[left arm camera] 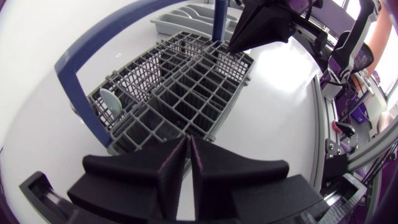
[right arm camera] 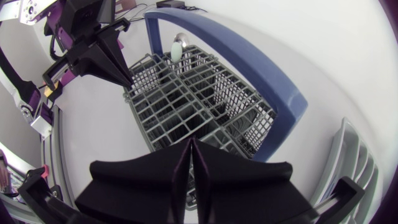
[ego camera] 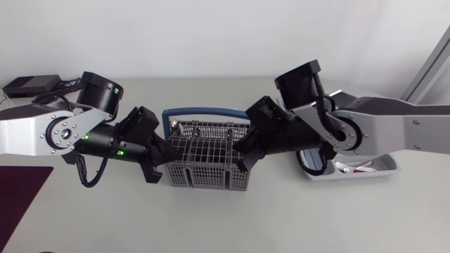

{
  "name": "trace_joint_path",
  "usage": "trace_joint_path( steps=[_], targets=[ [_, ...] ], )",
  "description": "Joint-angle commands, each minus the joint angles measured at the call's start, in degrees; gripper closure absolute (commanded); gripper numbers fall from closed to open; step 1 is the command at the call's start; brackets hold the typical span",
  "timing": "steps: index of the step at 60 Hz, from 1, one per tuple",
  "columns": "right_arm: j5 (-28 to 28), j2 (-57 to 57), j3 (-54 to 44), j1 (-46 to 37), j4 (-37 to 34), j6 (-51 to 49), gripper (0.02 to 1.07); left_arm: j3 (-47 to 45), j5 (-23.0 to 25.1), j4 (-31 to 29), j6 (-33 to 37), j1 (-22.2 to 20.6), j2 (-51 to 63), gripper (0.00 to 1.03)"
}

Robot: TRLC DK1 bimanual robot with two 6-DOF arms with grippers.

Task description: Unload the cutlery basket into the drawer organizer.

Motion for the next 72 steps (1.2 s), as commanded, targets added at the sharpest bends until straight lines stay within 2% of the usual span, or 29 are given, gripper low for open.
trace_joint_path(
  steps=[1,17,24,28,34,38,41,53,62,72],
  targets=[
    [0.89,2.13,-1.96,0.27,1.04,0.48,0.99,-0.60,-0.37,0.91,-0.81,0.36,1.86,0.88],
    [1.33,3.45,-3.10,0.36,1.92,0.57,0.99,-0.78,-0.55,1.08,-0.55,0.98,3.18,0.87],
    [1.24,-3.15,-3.54,1.24,0.87,1.89,0.99,-1.13,-0.55,0.29,-1.25,1.94,-2.80,0.87],
    [1.24,-7.80,-3.10,1.77,-2.56,2.33,0.98,-1.22,-0.55,-2.52,-0.99,2.29,-7.10,0.86],
    [1.24,-12.20,-4.42,1.68,-5.02,2.33,0.98,-1.48,-0.55,-6.21,0.42,3.70,-10.09,0.68],
    [1.33,-14.40,-5.91,0.62,-5.73,1.89,0.98,-2.10,-0.55,-9.02,3.05,4.49,-10.88,0.59],
    [1.15,-15.45,-6.53,-0.78,-6.34,1.18,0.98,-2.62,-0.55,-10.17,4.46,4.84,-11.06,0.57],
    [-4.56,-16.15,-6.53,-10.80,-6.87,-0.66,0.98,-5.08,-0.55,-13.16,8.59,5.02,-11.41,0.59],
    [-7.11,-11.32,-4.42,-15.46,-4.06,-0.84,0.98,-7.11,-0.64,-13.33,9.91,2.47,-10.18,0.76],
    [-9.31,-2.97,-0.55,-16.78,-0.28,1.27,0.98,-7.11,-0.64,-12.54,10.53,0.01,-4.55,0.83]
  ],
)
